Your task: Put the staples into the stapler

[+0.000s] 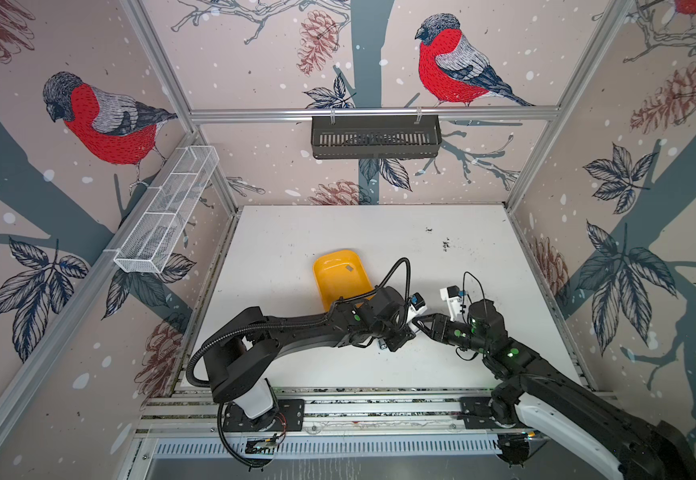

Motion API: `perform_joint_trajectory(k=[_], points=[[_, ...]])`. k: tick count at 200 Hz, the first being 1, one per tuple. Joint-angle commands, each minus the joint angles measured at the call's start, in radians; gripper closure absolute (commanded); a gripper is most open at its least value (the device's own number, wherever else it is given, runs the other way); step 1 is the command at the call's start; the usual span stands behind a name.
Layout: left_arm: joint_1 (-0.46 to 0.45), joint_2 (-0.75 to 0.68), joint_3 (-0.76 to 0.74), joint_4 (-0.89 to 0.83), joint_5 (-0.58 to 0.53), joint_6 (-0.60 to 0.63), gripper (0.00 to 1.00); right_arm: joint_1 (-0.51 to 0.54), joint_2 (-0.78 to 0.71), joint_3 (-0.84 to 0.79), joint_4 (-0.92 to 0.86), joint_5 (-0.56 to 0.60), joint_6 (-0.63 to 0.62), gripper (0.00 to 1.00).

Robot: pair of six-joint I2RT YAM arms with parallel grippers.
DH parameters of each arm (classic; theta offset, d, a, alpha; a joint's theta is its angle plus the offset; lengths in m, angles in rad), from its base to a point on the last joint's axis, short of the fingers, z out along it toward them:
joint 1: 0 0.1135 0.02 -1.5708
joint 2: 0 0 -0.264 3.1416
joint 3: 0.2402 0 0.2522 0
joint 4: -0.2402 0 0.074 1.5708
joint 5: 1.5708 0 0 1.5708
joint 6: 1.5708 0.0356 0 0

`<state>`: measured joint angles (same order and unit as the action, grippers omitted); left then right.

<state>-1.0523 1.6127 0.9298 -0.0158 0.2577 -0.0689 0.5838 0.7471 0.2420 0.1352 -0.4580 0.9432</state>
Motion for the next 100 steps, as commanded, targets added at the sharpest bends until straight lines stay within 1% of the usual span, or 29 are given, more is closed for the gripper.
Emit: perform_joint_trajectory(k=[1,9,22,33,52,61,71,84,100], points=[[-0.003,0.004,0.001,0.05,0.014,0.004,0.84,0.003,-0.003,0.002,0.066,-0.039,0.009,0.59],[-0.003,0.004,0.0,0.049,0.013,0.004,0.84,0.004,-0.005,0.003,0.066,-0.039,0.009,0.55],[-0.003,0.003,0.001,0.049,0.014,0.004,0.85,0.004,-0.003,0.003,0.066,-0.039,0.009,0.53],[-0.002,0.003,0.002,0.051,0.014,0.003,0.85,0.005,-0.002,0.005,0.066,-0.039,0.011,0.49],[-0.003,0.001,0.004,0.049,0.014,0.003,0.85,0.003,-0.003,0.003,0.067,-0.041,0.009,0.48],[-0.003,0.002,0.005,0.05,0.014,0.003,0.86,0.003,-0.003,0.003,0.067,-0.039,0.01,0.49],[-0.003,0.003,0.004,0.049,0.014,0.003,0.86,0.004,-0.002,0.003,0.067,-0.039,0.011,0.55],[-0.003,0.004,0.005,0.049,0.014,0.003,0.86,0.004,-0.002,0.002,0.067,-0.039,0.011,0.6],[-0.003,0.003,0.006,0.051,0.015,0.002,0.86,0.004,-0.002,0.002,0.067,-0.038,0.011,0.62]])
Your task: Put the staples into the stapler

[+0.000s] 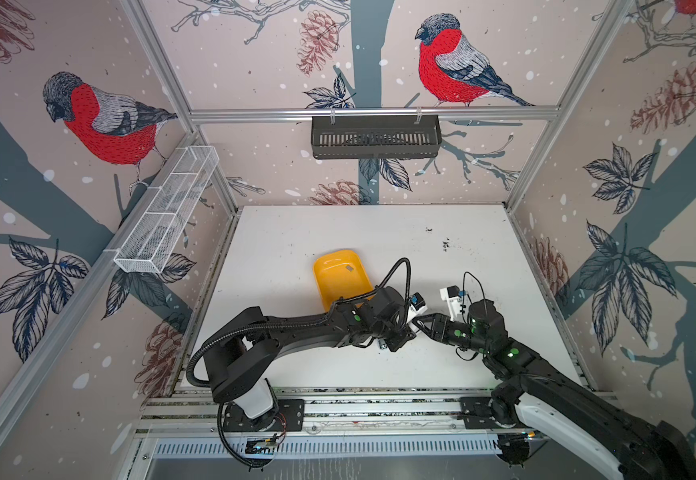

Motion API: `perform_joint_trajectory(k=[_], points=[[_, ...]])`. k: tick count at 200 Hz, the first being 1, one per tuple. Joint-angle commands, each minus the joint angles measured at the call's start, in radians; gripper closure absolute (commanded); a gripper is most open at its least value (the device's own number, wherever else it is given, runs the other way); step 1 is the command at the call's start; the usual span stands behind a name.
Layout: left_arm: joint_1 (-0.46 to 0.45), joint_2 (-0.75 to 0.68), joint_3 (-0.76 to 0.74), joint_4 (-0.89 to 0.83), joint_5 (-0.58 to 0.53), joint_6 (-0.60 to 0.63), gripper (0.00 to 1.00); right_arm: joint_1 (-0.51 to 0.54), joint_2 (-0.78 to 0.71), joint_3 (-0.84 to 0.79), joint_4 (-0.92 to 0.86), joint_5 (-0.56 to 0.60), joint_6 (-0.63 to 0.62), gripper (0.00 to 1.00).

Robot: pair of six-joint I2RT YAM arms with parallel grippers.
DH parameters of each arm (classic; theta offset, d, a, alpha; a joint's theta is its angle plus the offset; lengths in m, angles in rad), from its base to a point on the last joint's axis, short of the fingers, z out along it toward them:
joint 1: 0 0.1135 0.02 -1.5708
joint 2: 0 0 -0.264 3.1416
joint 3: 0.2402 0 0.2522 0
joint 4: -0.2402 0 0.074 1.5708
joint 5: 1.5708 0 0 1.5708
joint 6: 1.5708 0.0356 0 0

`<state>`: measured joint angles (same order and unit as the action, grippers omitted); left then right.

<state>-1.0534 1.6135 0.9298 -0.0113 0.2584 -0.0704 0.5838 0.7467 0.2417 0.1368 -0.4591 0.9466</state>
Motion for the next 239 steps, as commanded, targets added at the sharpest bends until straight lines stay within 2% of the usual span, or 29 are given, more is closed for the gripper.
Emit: perform_joint_trajectory(k=[1,30,53,100,141,174,181,196,239], points=[[-0.002,0.003,0.006,0.046,0.014,0.003,0.86,0.004,-0.002,0.002,0.066,-0.036,0.007,0.62],[-0.002,0.004,0.004,0.046,0.014,0.003,0.86,0.003,-0.001,0.004,0.066,-0.035,0.008,0.62],[-0.002,0.006,0.004,0.046,0.014,0.003,0.86,0.004,-0.001,0.004,0.068,-0.035,0.009,0.5],[-0.002,0.006,0.006,0.05,0.016,0.001,0.86,0.006,0.002,0.004,0.076,-0.038,0.011,0.49],[-0.002,0.006,0.007,0.048,0.016,0.001,0.86,0.005,0.002,0.004,0.077,-0.035,0.012,0.65],[-0.002,0.006,0.006,0.047,0.018,0.001,0.86,0.005,0.002,0.002,0.076,-0.033,0.012,0.65],[-0.001,0.006,0.006,0.047,0.018,0.001,0.86,0.005,0.002,0.002,0.076,-0.032,0.012,0.63],[-0.002,0.006,0.006,0.047,0.018,0.001,0.86,0.006,0.002,0.004,0.076,-0.032,0.012,0.53],[-0.002,0.006,0.013,0.045,0.019,0.001,0.86,0.008,0.01,0.008,0.082,-0.035,0.014,0.49]])
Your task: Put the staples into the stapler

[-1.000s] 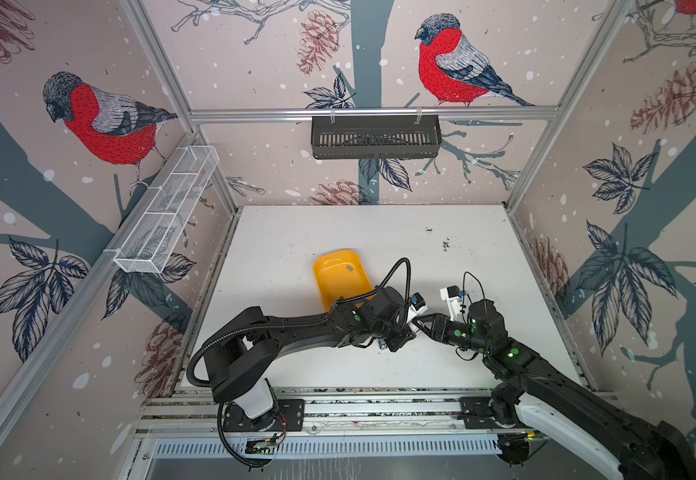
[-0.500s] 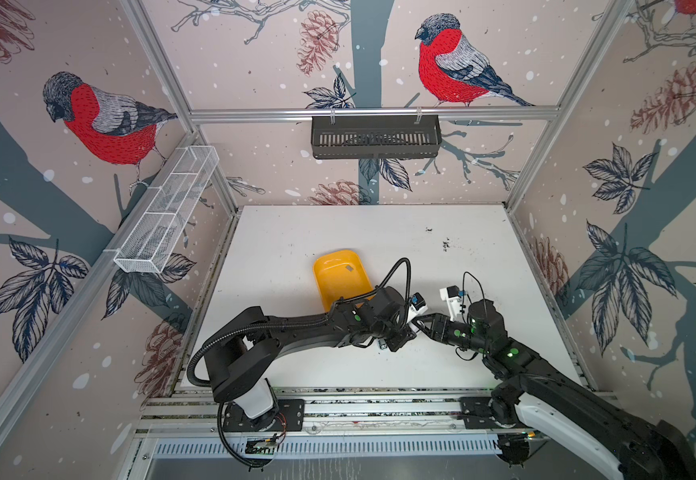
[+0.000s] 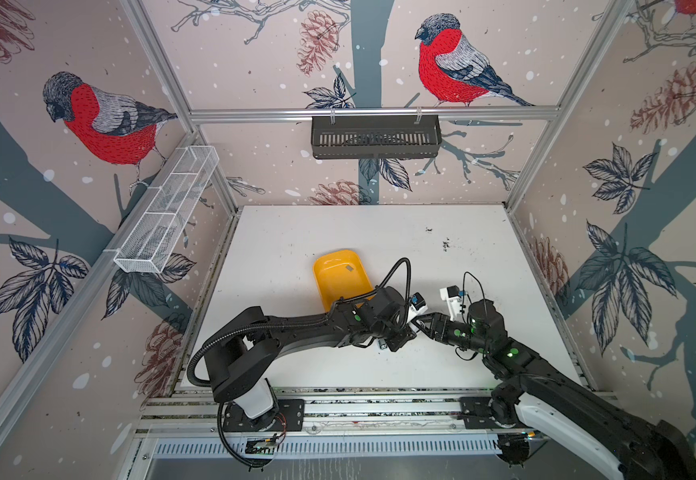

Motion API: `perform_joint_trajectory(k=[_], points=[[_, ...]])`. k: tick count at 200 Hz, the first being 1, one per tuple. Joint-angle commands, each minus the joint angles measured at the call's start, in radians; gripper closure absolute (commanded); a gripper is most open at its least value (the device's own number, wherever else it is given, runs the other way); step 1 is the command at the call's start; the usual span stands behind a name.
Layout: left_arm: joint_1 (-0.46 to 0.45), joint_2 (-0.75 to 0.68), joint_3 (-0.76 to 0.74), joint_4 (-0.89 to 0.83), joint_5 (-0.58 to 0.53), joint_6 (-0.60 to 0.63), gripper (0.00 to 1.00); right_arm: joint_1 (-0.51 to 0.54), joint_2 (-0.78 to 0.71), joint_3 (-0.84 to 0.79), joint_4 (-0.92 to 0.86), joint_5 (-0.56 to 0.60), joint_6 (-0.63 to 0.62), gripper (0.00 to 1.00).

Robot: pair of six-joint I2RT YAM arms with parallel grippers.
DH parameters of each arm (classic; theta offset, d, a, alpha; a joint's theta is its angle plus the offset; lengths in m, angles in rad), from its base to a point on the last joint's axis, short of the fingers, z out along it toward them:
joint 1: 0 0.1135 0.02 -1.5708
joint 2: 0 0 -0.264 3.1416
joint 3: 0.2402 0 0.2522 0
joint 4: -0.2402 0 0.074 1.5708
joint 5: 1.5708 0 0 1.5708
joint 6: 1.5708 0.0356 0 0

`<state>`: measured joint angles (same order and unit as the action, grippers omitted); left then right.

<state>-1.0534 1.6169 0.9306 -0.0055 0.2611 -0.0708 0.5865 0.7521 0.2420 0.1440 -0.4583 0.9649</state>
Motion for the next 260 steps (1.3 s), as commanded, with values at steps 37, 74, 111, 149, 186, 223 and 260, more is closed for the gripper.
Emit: perform_joint_trajectory(k=[37,74,111,149,186,223,260], points=[[-0.002,0.005,0.023,0.034,0.015,0.003,0.86,0.018,0.02,0.011,0.081,-0.03,-0.002,0.48],[-0.002,0.011,0.023,0.03,0.015,0.004,0.86,0.02,0.02,0.014,0.076,-0.022,-0.004,0.54],[-0.001,0.01,0.016,0.027,0.016,0.005,0.83,0.019,0.013,0.018,0.069,-0.01,-0.005,0.59],[-0.002,0.009,0.012,0.03,0.021,0.003,0.67,0.018,0.012,0.016,0.07,-0.01,-0.003,0.59],[-0.002,0.006,0.006,0.029,0.029,0.006,0.47,0.019,0.007,0.011,0.067,-0.008,-0.004,0.59],[-0.002,0.005,0.0,0.032,0.028,0.002,0.61,0.019,0.004,0.01,0.068,-0.005,-0.003,0.6],[-0.002,0.006,0.001,0.03,0.026,0.0,0.7,0.019,0.003,0.007,0.065,-0.005,-0.003,0.6]])
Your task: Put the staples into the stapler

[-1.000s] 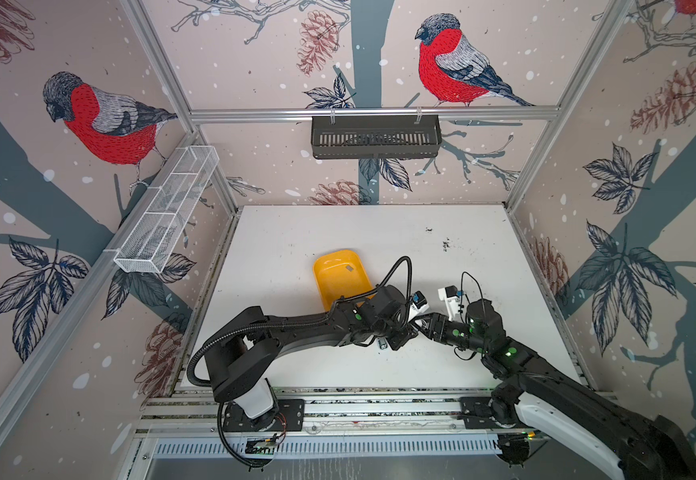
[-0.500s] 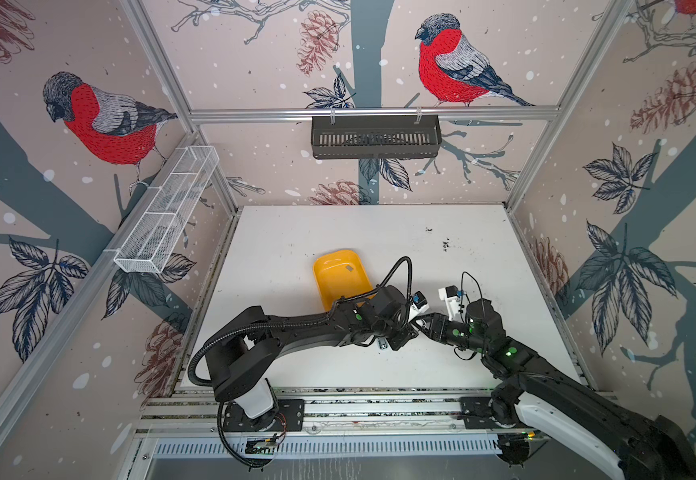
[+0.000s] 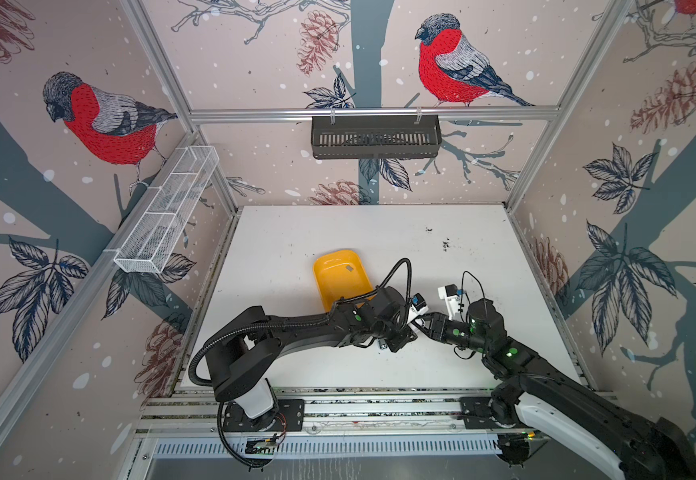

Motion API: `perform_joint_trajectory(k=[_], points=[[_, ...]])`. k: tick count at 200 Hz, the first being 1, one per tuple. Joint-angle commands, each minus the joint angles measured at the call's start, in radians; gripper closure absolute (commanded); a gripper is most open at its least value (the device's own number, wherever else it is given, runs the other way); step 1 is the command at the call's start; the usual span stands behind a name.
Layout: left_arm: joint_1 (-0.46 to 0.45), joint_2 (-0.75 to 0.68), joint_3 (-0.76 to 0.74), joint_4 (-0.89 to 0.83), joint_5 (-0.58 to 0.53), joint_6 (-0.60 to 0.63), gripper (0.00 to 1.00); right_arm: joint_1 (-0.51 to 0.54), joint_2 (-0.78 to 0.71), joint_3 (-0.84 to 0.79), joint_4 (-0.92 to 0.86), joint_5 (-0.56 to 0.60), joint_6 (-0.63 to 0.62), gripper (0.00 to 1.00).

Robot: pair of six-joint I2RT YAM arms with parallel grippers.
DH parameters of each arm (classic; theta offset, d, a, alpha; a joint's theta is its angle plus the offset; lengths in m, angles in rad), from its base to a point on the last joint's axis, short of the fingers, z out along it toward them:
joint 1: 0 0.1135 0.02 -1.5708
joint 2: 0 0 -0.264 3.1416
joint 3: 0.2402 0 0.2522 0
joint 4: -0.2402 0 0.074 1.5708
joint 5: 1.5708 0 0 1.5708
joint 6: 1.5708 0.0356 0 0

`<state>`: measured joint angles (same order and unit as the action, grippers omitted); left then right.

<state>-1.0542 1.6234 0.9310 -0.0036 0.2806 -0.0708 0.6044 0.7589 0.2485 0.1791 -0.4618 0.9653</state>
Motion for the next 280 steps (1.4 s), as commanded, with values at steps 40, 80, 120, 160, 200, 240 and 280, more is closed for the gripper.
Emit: perform_joint_trajectory(k=[40,80,120,160,200,240,280], points=[[-0.001,-0.002,0.001,0.03,0.006,-0.001,0.73,0.001,-0.007,-0.002,0.028,0.0,-0.002,0.6],[-0.001,-0.001,0.002,0.029,0.009,-0.001,0.78,0.001,-0.007,-0.002,0.029,0.002,-0.001,0.54],[-0.001,-0.002,0.002,0.03,0.009,-0.001,0.79,0.002,-0.006,-0.002,0.029,0.002,-0.001,0.51],[-0.001,0.0,0.0,0.028,0.009,-0.001,0.79,0.001,-0.006,-0.003,0.031,0.003,-0.003,0.62],[-0.001,0.001,0.001,0.03,0.009,-0.002,0.8,0.001,-0.004,-0.003,0.032,0.002,-0.002,0.63],[-0.001,0.001,0.0,0.032,0.009,-0.003,0.8,0.001,-0.002,-0.003,0.035,0.002,-0.001,0.52],[0.0,0.0,0.0,0.03,0.009,-0.003,0.8,0.001,-0.001,-0.003,0.034,0.002,-0.001,0.64]])
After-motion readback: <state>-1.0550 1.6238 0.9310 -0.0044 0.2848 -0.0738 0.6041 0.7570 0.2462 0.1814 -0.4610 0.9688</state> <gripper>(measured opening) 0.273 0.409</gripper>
